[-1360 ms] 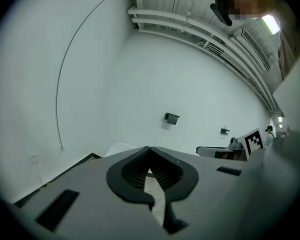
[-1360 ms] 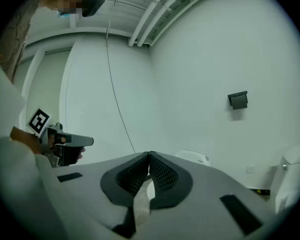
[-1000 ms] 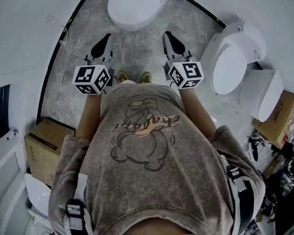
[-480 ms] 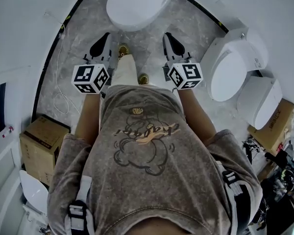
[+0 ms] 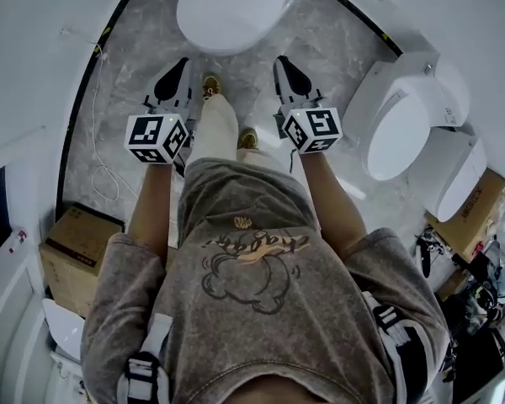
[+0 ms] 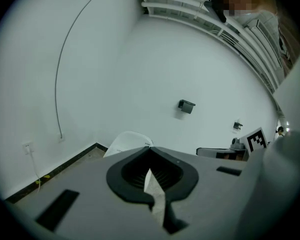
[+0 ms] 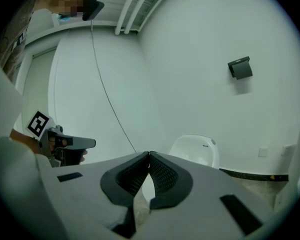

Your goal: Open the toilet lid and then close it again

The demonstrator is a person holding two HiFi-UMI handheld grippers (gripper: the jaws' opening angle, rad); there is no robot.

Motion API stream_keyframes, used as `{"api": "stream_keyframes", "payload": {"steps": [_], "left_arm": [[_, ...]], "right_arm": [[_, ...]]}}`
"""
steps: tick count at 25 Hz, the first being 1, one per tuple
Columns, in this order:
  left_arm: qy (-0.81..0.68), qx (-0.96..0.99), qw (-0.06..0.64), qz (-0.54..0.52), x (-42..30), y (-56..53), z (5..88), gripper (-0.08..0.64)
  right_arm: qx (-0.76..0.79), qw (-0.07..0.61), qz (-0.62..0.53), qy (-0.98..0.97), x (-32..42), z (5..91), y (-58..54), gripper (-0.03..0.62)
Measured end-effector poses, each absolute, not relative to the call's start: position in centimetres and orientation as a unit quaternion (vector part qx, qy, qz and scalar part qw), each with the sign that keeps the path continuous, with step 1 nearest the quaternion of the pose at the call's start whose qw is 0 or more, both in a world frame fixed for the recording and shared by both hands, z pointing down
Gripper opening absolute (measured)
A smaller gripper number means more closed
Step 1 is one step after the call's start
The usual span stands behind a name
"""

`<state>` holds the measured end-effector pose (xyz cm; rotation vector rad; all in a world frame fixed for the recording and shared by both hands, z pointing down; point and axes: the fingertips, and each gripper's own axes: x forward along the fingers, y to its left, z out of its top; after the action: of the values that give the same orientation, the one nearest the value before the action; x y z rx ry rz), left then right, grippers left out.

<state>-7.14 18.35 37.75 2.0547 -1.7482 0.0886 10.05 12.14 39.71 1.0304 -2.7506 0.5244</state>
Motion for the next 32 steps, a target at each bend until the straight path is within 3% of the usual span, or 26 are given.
{"api": "stream_keyframes", "payload": {"steps": [22, 32], "left_arm": [[-0.617, 0.723, 0.295, 0.094, -11.5, 10.6, 73.3, 0.009], [-0.597, 0.725, 0.319, 0.122, -11.6, 9.8, 82.9, 0.009]], "right_arm": [[0.293, 0.180, 0.242, -0.907, 1.9, 75.0, 6.3, 0.028], [0.284, 0.205, 0.267, -0.898, -0.4, 83.7, 6.8, 0.028]]}}
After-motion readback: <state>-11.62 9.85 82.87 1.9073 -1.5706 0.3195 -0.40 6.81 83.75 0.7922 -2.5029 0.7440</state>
